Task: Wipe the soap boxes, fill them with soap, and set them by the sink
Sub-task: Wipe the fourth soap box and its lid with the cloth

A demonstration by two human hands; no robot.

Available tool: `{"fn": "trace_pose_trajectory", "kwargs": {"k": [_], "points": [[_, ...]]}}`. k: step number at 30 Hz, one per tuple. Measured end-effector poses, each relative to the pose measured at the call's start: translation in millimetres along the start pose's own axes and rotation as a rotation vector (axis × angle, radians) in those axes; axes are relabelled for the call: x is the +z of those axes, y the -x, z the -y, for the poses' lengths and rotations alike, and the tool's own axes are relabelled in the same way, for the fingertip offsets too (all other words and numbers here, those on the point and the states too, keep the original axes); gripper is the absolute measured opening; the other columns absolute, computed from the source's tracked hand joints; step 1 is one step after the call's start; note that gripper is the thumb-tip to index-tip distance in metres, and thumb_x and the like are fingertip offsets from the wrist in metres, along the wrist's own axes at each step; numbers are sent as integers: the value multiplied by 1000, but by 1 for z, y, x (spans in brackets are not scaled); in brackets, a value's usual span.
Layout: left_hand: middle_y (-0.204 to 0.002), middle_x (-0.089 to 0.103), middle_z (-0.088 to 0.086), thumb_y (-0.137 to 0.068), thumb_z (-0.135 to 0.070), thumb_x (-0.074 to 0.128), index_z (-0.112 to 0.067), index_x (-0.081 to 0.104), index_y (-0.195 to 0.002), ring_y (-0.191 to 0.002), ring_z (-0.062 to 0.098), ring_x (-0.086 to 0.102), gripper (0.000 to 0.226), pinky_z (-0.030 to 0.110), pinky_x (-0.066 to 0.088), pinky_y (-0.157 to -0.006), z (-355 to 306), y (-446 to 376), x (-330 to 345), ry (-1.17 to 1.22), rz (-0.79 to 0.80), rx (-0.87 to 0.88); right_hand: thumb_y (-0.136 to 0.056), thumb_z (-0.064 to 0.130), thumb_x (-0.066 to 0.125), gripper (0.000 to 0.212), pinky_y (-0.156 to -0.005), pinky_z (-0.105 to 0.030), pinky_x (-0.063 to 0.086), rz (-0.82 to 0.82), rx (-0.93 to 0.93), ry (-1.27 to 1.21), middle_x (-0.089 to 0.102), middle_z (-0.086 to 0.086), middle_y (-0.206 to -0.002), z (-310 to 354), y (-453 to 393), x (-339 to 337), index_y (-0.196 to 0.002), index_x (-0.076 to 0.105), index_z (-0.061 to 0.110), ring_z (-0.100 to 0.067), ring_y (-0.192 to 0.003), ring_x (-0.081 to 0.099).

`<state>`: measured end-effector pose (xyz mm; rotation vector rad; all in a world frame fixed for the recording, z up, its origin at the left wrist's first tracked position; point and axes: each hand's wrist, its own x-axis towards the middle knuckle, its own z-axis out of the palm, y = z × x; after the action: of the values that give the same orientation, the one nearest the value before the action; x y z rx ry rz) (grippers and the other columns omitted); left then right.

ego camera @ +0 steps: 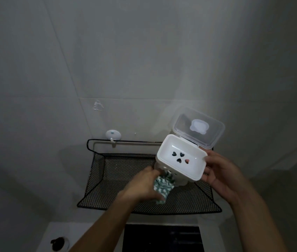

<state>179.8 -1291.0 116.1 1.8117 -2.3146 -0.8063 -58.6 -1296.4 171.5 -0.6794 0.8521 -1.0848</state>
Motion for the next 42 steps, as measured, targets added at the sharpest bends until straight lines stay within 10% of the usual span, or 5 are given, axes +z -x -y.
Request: {"fn": "trace_pose_trajectory", "kwargs": {"k": [8,19,24,34,42], "points": [[-95,71,0,-78,-23,69,-17,70,-95,-91,19,66,18,29,51,-71,1,-1,6,9,-74,-18,-79,5,57,46,-67,-42,61,40,-7,-22,70,-23,-118,-1,3,9,-124,65,2,-34,-96,73],[-77,66,6,-73,-27,65,-13,60,-81,-76,28,63,17,42,52,-71,1,58,-95,415,-716,-137,-91,14,57,34,-84,-52,60,47,-3,-92,67,-20,-127,-10,-1,18,-122,69,8,-36,-114,67],[-83,67,-11,-72,-23,69,-24,61,-91,-76,8,62,20,18,48,-68,-28,70,-112,403,-963,-52,-92,19,57,42,-94,-62,48,60,-23,-32,68,-19,-126,-17,-6,39,-133,60,10,-36,-110,69],[-110,67,-1,-80,-18,72,-17,75,-104,-98,23,53,25,38,44,-85,-59,60,-86,-322,-825,15,-98,11,53,32,-79,-46,62,65,-35,-133,68,-26,-120,-26,-13,66,-126,62,-2,-35,-103,71],[-100,74,4,-77,-3,65,-20,70,-118,-94,26,65,44,37,49,-81,-77,56,-84,-39,-812,-51,-94,14,55,35,-83,-51,61,92,-15,-107,68,-26,-120,-23,-13,67,-125,62,-1,-36,-106,70]]}}
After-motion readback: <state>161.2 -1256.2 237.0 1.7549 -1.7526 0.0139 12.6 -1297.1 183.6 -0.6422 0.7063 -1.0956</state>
